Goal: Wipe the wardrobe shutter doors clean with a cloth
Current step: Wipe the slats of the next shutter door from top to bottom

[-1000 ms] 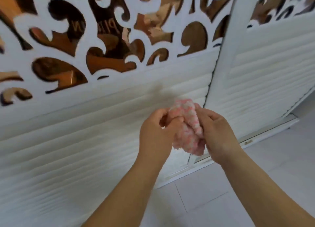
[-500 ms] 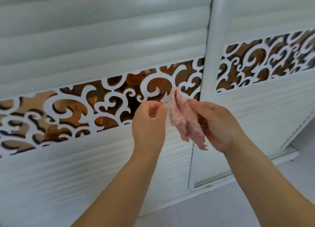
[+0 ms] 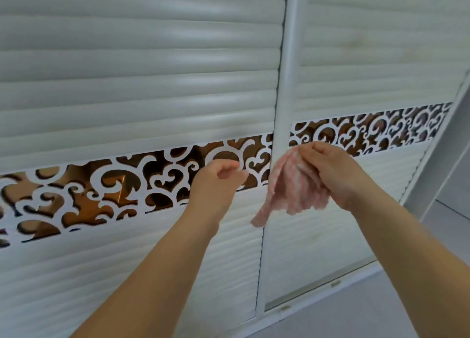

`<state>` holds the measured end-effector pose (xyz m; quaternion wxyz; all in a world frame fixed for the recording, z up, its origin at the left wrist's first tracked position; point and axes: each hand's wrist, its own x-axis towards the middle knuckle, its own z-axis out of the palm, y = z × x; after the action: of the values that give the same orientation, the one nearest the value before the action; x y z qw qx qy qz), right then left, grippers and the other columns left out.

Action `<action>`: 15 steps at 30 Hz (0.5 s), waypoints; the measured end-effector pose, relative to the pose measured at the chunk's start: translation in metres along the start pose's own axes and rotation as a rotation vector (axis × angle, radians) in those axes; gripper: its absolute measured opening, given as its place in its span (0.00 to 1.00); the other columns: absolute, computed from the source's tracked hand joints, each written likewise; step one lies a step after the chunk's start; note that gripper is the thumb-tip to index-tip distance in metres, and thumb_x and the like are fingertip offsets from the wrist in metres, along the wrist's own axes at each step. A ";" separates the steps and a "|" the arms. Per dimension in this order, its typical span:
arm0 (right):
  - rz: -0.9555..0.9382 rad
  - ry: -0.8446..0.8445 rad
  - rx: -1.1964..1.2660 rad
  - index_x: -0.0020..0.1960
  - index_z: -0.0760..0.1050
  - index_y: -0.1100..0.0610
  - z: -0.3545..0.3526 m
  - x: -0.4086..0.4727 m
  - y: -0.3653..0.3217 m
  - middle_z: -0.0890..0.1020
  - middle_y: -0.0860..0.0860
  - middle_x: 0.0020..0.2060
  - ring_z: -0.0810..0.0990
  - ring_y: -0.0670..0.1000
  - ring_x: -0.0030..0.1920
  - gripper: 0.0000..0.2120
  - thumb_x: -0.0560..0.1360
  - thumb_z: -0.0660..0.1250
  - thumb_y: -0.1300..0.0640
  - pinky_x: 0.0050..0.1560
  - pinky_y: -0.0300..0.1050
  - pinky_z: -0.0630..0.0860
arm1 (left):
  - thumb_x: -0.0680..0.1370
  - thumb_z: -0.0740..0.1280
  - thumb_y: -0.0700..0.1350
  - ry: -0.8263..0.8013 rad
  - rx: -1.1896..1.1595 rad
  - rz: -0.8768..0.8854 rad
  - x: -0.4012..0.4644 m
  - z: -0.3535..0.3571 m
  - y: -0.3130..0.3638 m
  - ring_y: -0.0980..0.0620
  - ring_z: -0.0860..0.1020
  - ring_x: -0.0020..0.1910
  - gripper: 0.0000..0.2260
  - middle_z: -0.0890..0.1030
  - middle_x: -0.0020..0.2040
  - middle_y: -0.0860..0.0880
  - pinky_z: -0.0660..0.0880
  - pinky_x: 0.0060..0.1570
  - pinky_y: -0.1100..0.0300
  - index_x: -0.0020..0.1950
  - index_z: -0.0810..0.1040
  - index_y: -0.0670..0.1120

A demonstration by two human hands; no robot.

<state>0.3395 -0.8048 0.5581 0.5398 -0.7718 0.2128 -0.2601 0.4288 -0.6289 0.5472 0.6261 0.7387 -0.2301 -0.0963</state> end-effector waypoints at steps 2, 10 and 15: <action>-0.030 -0.055 -0.055 0.46 0.80 0.51 -0.009 0.001 -0.008 0.84 0.50 0.44 0.82 0.53 0.48 0.11 0.80 0.61 0.49 0.55 0.51 0.77 | 0.73 0.71 0.48 -0.133 0.022 0.030 -0.003 0.014 0.007 0.60 0.73 0.55 0.20 0.75 0.57 0.57 0.67 0.45 0.66 0.64 0.72 0.53; -0.171 -0.153 -0.176 0.43 0.80 0.59 -0.082 0.033 -0.019 0.79 0.44 0.27 0.74 0.39 0.23 0.11 0.78 0.65 0.53 0.20 0.30 0.65 | 0.72 0.72 0.43 -0.374 0.122 0.122 0.019 0.098 0.029 0.58 0.74 0.57 0.16 0.78 0.56 0.55 0.69 0.49 0.68 0.59 0.76 0.51; -0.184 -0.147 -0.171 0.43 0.82 0.57 -0.158 0.083 -0.005 0.83 0.52 0.36 0.80 0.49 0.34 0.11 0.72 0.71 0.48 0.39 0.44 0.75 | 0.75 0.68 0.45 -0.357 0.052 0.064 0.051 0.164 0.050 0.55 0.77 0.43 0.03 0.81 0.44 0.50 0.71 0.41 0.69 0.43 0.77 0.47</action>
<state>0.3045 -0.9676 0.6218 0.4600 -0.8482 0.1226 -0.2321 0.3917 -0.8019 0.5710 0.5590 0.7181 -0.3634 -0.1996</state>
